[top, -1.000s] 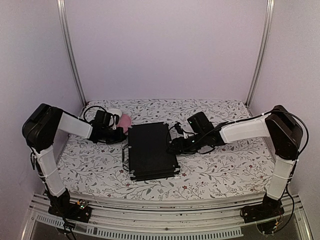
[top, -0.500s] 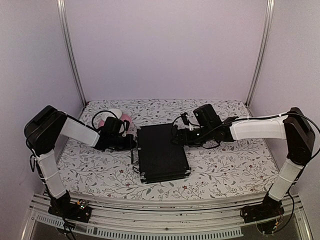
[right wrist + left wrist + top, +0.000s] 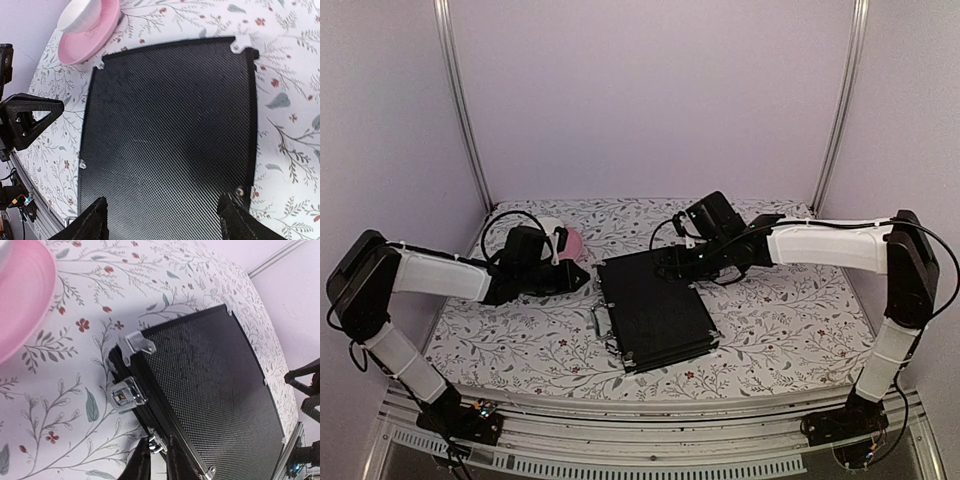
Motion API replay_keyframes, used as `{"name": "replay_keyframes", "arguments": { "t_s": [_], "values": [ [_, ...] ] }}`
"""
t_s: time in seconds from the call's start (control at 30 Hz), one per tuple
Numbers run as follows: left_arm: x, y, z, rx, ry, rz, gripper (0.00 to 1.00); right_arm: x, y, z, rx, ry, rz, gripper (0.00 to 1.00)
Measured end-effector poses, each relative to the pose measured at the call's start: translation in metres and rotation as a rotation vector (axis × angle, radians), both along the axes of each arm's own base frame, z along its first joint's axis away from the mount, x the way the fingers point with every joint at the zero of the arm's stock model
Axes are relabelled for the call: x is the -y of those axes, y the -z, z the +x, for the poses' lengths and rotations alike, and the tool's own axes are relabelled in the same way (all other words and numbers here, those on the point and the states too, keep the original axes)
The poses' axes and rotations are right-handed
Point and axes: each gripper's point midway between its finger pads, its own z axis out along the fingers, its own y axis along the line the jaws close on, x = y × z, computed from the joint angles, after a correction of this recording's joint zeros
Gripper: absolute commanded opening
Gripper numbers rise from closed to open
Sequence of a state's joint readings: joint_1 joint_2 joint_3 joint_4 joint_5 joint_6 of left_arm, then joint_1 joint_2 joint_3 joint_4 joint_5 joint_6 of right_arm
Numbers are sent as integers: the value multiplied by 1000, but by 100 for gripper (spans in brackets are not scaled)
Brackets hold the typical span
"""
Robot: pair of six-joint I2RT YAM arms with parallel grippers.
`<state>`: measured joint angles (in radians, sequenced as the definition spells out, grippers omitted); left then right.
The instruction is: Pack up texas hold em set
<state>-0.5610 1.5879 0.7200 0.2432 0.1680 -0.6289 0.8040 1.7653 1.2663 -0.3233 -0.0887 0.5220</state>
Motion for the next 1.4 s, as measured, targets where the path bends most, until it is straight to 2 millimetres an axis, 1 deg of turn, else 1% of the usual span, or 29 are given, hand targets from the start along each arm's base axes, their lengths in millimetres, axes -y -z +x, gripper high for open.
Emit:
{"name": "replay_keyframes", "arguments": {
  "t_s": [0.07,0.1,0.13,0.2,0.3,0.37,0.43,0.5,0.63,0.77,0.9,1.13,1.4],
  "values": [
    [-7,-8,6,20,-19,-10,15,-16,-11,4,34,-14,-7,71],
    [-9,-8,8,23,-21,-8,15,-26,-17,6,52,-25,-9,69],
    [-16,-5,12,14,-38,-5,15,-38,-22,9,71,-37,-9,67],
    [-22,5,16,-9,-47,4,16,-56,-24,11,90,-60,-15,64],
    [-25,23,19,-52,-46,16,15,-84,-20,17,109,-93,-23,61],
    [-23,33,21,-77,-37,21,14,-100,-13,22,118,-115,-28,59],
    [-19,39,25,-90,-28,24,13,-113,-5,26,125,-132,-35,58],
    [-15,44,30,-97,-19,26,13,-120,2,30,124,-142,-42,57],
    [-9,55,38,-115,-2,30,9,-128,20,35,118,-160,-62,56],
    [-6,67,41,-138,4,42,6,-130,40,34,93,-178,-82,55],
    [-7,75,42,-151,4,48,6,-134,41,35,101,-184,-70,54],
    [-4,75,46,-146,10,44,5,-136,44,37,117,-185,-47,54],
    [2,75,66,-106,2,38,4,-140,45,37,138,-186,-1,53]
  ]
}}
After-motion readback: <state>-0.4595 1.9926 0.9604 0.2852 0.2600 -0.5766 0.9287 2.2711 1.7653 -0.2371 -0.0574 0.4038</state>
